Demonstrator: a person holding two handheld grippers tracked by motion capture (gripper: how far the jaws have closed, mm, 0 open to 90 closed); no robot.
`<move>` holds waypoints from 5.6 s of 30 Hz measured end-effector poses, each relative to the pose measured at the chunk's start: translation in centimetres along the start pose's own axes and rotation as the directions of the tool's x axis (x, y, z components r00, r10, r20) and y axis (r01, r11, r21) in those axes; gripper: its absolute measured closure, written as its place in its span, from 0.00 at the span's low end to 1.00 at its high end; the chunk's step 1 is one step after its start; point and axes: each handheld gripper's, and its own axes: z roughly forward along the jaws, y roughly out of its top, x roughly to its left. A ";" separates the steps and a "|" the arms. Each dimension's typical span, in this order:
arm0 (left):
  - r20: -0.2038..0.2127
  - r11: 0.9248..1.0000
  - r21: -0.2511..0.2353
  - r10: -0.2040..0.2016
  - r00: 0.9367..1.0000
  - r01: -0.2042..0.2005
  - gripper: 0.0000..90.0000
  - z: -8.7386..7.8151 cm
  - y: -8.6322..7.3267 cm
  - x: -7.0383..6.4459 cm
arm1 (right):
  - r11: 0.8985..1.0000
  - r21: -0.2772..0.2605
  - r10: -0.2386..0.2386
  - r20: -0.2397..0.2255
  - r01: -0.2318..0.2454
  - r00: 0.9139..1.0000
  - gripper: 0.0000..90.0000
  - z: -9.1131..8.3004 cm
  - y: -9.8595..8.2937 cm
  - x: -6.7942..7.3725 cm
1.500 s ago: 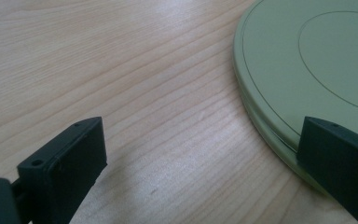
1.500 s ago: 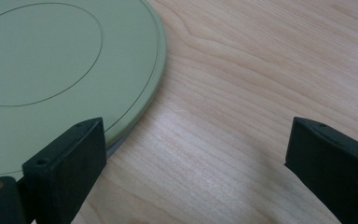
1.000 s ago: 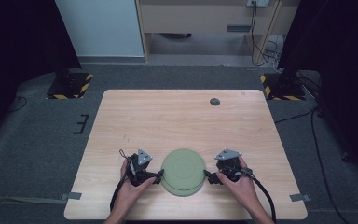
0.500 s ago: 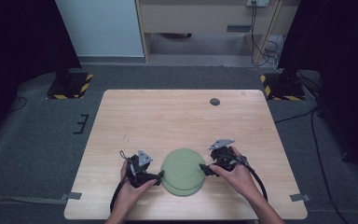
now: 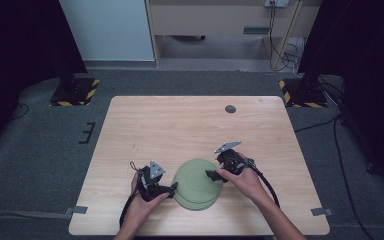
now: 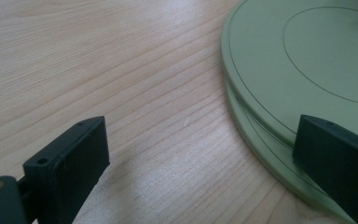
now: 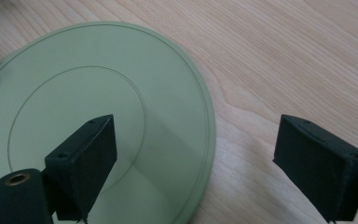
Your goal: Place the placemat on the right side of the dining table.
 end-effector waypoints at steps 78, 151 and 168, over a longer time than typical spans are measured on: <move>-0.042 1.000 -0.013 0.011 0.999 -0.012 0.00 0.5 0.6 -1.1 | 0.997 -0.050 0.050 -0.189 -0.061 0.981 0.55 -1.4 1.8 -0.6; -0.054 0.999 -0.029 0.022 0.998 -0.024 0.02 1.2 0.9 -1.9 | 0.996 -0.001 0.089 -0.174 -0.090 0.981 0.95 -1.0 2.5 -3.7; -0.040 1.000 -0.023 -0.001 0.999 0.000 0.02 0.9 0.8 -1.1 | 0.985 -0.128 0.083 -0.213 -0.112 0.974 0.96 -5.5 4.0 -3.1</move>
